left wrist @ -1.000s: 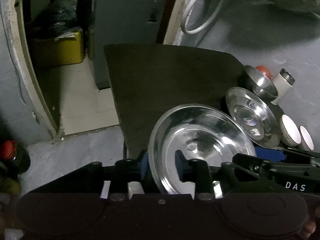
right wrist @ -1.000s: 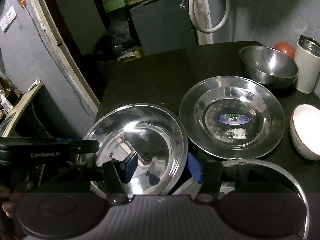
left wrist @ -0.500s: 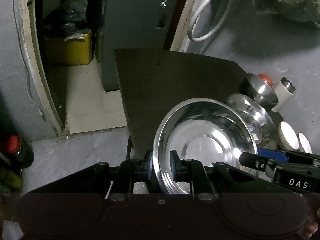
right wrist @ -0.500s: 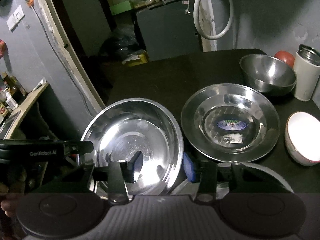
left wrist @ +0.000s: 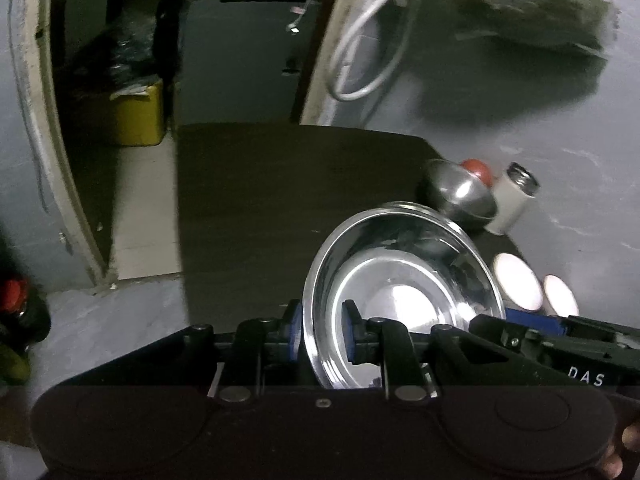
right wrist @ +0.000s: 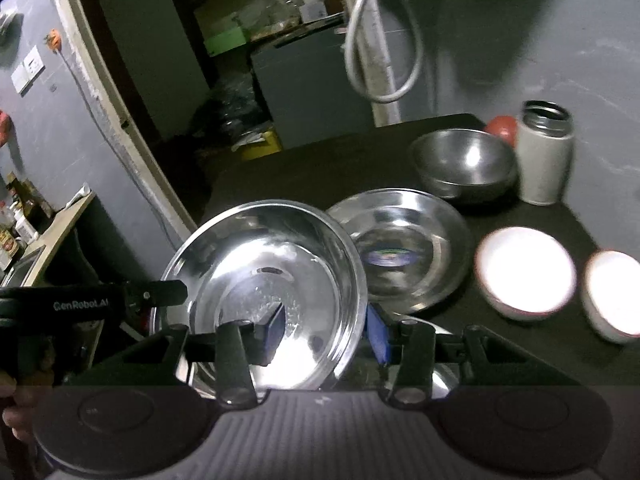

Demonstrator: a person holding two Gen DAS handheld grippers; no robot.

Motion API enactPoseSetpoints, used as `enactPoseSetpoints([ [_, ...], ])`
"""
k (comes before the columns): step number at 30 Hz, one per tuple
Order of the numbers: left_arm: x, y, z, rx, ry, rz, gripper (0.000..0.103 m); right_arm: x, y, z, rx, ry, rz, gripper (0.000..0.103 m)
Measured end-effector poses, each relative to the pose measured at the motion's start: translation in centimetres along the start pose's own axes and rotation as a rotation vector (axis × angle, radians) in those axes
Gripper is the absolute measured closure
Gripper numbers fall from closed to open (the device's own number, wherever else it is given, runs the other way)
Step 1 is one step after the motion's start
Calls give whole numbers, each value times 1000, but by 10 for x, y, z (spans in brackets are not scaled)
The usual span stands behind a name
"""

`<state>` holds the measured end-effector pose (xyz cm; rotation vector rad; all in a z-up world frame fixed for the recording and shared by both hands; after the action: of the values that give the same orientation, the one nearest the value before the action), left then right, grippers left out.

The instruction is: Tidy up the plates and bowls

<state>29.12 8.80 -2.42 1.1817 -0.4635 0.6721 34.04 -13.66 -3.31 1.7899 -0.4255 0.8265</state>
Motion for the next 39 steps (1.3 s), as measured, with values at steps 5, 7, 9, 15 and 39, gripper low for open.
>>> enactPoseSetpoints([
  [5,-8,-7,34,-26,-24,-23,77,-10,19,28,-23,-23,-13,52],
  [7,-15,-11,45,-31,-29,-41,77,-16,24,39,-33,-29,-26,52],
  [9,-23,-16,54,-36,-33,-59,77,-22,28,48,-40,-39,-40,52],
  [15,-42,-24,76,-32,-48,-113,77,-38,37,69,-49,-59,-73,52],
  [39,-57,-41,73,75,-54,-224,77,-46,18,64,-51,11,-134,48],
])
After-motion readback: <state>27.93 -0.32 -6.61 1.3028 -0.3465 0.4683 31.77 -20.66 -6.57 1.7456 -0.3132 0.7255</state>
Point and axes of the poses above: each gripper's, at about its wrist camera, not at the fingertips, and y roughly against the way its jaws point, z to its right, x to its top, the point moved 3 cm from there along -y, roughly the way its jaws point, and after that the axes turned 5 degrees about -x, right-handed, at the moved point
